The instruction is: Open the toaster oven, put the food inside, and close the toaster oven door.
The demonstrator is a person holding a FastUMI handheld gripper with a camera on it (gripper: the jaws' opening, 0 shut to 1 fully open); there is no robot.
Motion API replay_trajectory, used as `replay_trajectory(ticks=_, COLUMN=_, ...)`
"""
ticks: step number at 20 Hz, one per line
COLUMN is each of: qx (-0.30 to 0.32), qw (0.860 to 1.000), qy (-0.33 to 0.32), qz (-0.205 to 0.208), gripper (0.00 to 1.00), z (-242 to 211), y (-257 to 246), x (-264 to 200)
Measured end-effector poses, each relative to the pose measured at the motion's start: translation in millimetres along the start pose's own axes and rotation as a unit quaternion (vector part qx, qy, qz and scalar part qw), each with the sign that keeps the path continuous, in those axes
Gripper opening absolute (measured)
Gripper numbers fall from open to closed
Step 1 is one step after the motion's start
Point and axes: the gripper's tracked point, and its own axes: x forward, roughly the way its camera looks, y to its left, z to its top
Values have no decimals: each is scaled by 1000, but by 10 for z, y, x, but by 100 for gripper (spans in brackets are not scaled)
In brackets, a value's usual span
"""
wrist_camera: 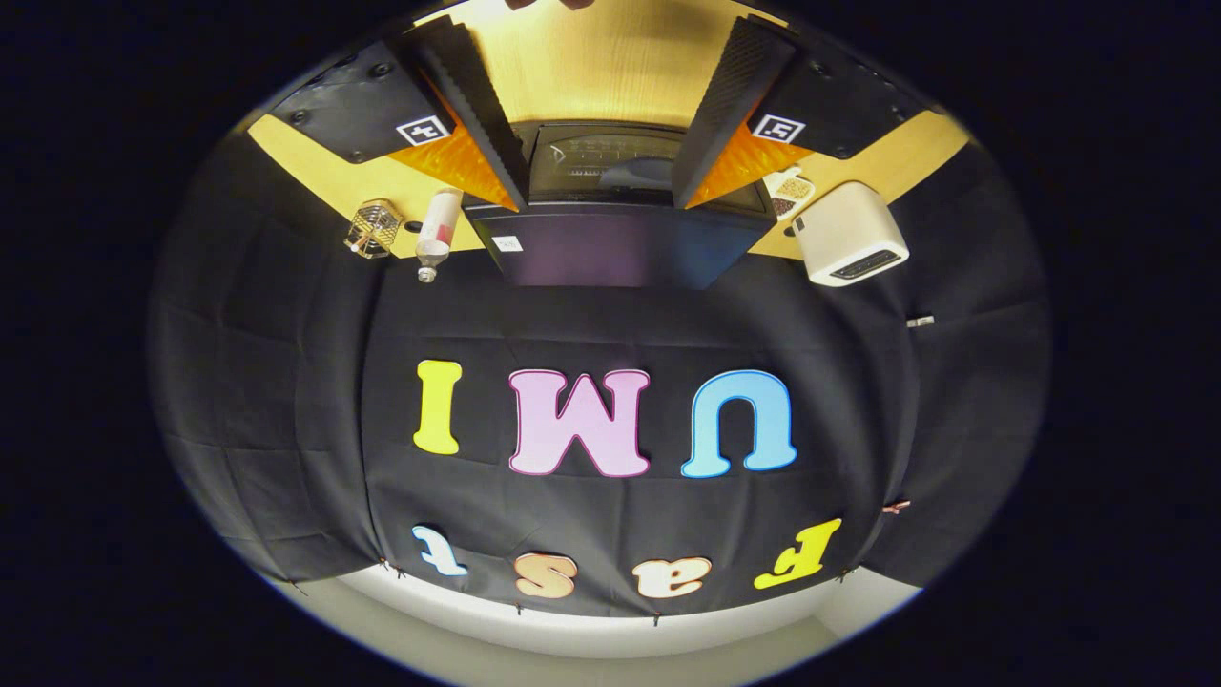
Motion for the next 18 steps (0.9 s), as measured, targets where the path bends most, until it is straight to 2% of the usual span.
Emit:
replay_trajectory(ticks=7, qx=1, qw=1000, qy=14, qz=-5, gripper=99, z=-102, y=233, x=439)
replay_trajectory(ticks=11, qx=21, qw=999, qy=38, qz=-6, gripper=98, z=-309, y=340, x=711)
replay_trajectory(ticks=18, qx=10, qw=997, qy=75, qz=-28, gripper=99, z=-703, y=357, x=1039)
